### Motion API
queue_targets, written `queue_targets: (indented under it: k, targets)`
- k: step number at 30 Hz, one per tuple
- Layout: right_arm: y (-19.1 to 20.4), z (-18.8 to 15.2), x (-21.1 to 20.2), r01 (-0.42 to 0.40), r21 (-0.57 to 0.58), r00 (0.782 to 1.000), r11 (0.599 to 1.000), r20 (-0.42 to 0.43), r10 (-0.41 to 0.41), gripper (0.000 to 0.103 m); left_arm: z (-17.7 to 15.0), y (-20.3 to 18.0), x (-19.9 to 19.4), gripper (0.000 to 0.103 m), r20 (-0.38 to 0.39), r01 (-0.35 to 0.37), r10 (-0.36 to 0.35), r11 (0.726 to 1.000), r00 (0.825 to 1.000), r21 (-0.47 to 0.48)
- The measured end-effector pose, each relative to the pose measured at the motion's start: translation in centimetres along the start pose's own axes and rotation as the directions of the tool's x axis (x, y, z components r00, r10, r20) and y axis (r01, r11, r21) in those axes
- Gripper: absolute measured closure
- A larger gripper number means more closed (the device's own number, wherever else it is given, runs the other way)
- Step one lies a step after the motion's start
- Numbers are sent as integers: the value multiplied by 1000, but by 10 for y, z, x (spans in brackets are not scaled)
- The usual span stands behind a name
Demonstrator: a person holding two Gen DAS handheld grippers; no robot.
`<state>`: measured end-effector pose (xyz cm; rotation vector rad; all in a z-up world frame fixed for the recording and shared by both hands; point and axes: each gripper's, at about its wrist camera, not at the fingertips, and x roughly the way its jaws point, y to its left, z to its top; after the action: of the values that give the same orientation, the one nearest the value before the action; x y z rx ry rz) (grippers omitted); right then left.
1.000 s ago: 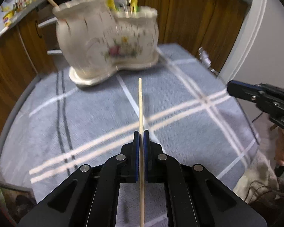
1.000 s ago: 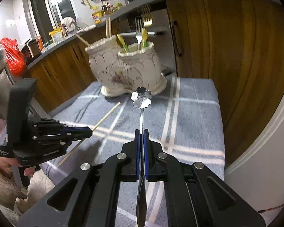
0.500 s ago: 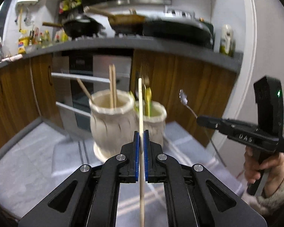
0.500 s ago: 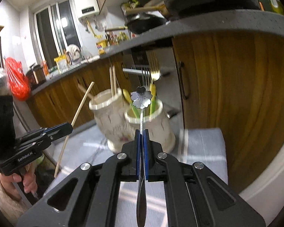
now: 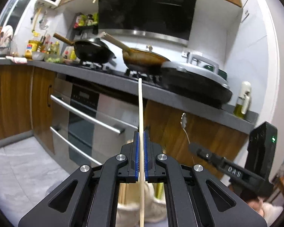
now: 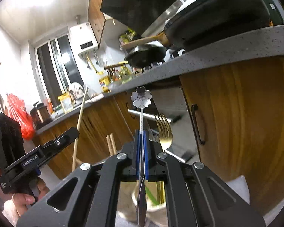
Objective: Organize utensils
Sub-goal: 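Drop the chopstick into the tall cup while the right tool drops the silver spoon in the short cup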
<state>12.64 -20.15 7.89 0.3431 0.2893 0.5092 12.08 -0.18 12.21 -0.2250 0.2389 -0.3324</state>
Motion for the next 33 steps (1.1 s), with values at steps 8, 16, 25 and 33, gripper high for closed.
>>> queue_targets:
  k: [8, 16, 25, 33]
  targets:
    - [2, -13, 22, 40, -41, 997, 998, 75, -36, 100, -11, -6, 26, 98, 82, -74, 68, 995, 994, 70]
    - [0, -32, 32, 91, -93, 994, 991, 67, -85, 100, -25, -3, 30, 98, 76, -84, 76, 990, 994, 117]
    - [-12, -46, 11, 75, -77, 997, 994, 5, -75, 100, -38, -4, 1, 98, 1, -53, 54, 986, 999, 161]
    - [-11, -61, 1, 79, -79, 995, 994, -58, -84, 100, -52, 1, -6, 98, -75, -76, 91, 979, 993, 191]
